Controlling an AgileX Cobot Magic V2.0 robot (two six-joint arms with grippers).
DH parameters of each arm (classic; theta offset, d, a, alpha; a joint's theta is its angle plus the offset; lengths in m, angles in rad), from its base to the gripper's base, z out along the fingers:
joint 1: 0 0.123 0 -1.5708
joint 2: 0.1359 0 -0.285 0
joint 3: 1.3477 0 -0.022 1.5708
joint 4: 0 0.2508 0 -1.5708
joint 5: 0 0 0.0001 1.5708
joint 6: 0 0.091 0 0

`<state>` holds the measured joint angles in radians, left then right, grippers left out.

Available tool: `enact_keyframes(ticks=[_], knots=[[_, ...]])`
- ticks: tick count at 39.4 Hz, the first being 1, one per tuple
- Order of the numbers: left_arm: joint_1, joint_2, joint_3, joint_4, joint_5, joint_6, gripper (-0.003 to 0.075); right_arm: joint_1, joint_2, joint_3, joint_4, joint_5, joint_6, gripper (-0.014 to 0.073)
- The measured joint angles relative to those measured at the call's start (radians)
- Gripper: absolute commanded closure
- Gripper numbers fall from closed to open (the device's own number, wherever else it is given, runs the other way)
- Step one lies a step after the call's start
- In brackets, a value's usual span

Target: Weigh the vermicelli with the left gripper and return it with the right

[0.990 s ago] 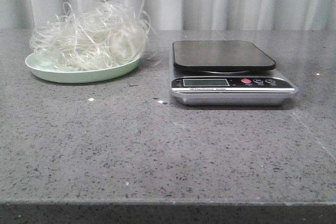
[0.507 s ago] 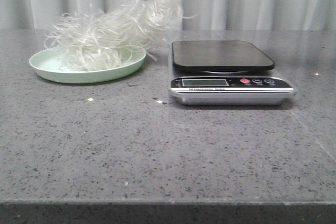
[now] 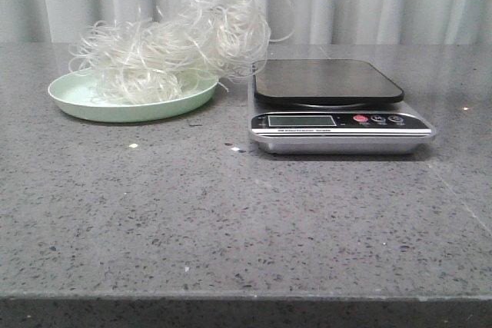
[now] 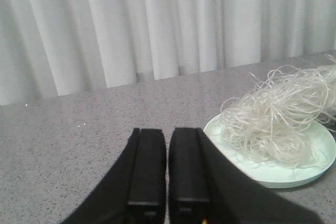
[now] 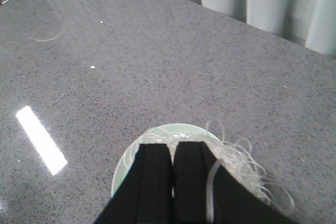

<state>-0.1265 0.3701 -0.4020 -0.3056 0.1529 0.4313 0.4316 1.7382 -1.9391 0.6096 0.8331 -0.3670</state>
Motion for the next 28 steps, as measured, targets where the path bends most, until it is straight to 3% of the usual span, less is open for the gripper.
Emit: enact_keyframes(ticks=[11,21,28], knots=[[0.0,0.0,0.0,0.0,0.0,0.0,0.0583,0.138,0.141,-0.002,0.019,-0.15,0.0,0.0442],[0.0,0.0,0.0,0.0,0.0,0.0,0.0583,0.167,0.264,-0.002,0.021,-0.117,0.0,0.0437],[0.0,0.0,0.0,0.0,0.0,0.0,0.0583,0.167,0.275,-0.002,0.012,-0.079,0.0,0.0261]])
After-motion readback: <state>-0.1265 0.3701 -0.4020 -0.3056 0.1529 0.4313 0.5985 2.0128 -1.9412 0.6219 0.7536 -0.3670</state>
